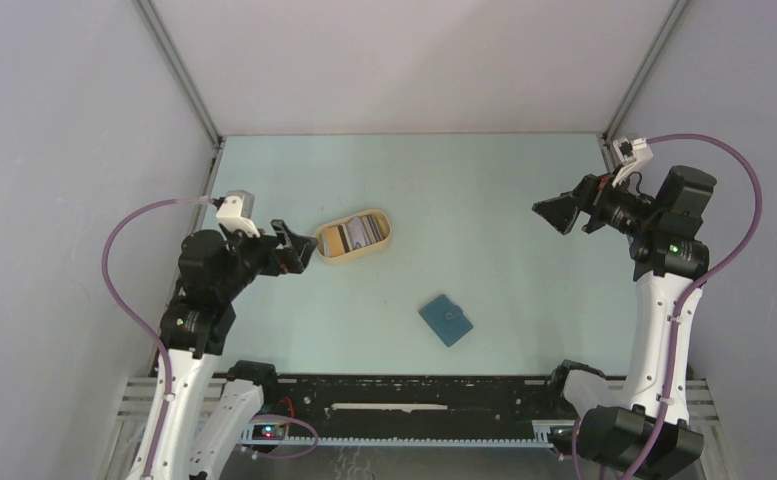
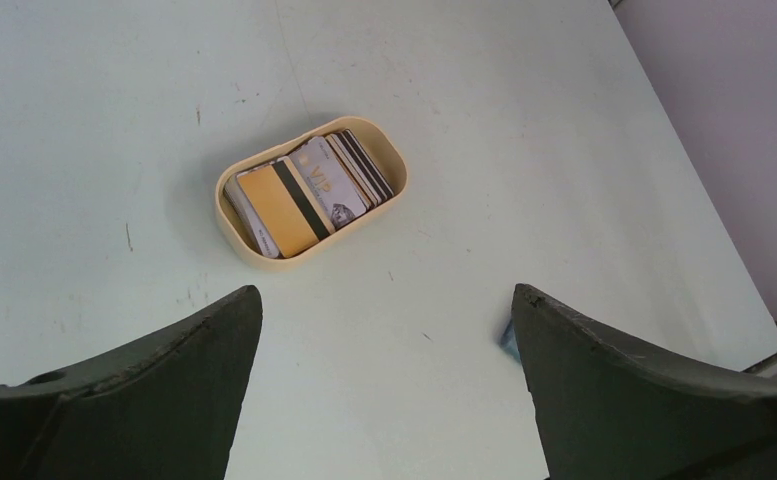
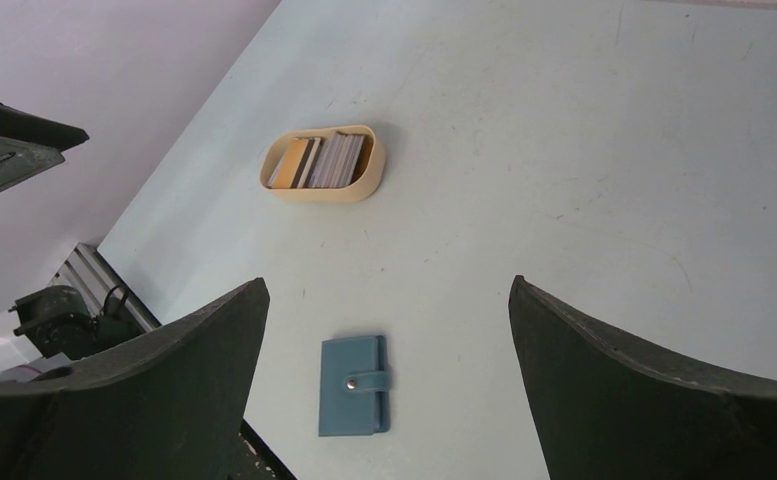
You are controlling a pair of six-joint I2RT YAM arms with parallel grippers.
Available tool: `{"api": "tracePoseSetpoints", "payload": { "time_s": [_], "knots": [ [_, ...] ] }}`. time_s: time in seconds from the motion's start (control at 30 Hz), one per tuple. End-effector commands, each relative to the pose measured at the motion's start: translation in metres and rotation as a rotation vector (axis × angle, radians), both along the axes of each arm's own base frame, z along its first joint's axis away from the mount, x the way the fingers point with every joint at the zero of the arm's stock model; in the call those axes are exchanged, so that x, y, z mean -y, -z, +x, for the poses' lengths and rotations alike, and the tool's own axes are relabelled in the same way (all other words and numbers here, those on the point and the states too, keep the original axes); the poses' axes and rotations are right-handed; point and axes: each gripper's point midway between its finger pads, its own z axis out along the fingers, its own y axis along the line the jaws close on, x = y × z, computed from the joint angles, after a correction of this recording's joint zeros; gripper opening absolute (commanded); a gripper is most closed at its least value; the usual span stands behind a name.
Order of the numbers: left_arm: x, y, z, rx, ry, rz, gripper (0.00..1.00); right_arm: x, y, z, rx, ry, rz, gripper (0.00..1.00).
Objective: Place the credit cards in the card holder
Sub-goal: Reset both arms
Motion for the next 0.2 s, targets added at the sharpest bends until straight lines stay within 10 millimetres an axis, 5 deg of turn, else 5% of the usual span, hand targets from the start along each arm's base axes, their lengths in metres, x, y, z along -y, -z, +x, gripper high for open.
{"api": "tracePoseSetpoints", "payload": {
  "time_s": [0.0,0.17],
  "knots": [
    [0.001,-0.002,0.0013,0.022,0.007,-0.012,1.0,0.0011,-0.0178,-0.001,0.058,0.007,-0.013,1.0],
    [0.0016,0.0006,0.0006,0.018,0.008,-0.017,1.0,-0.0014,-0.014,-0.0031,0.055,-0.013,-0.006,1.0]
  ]
}}
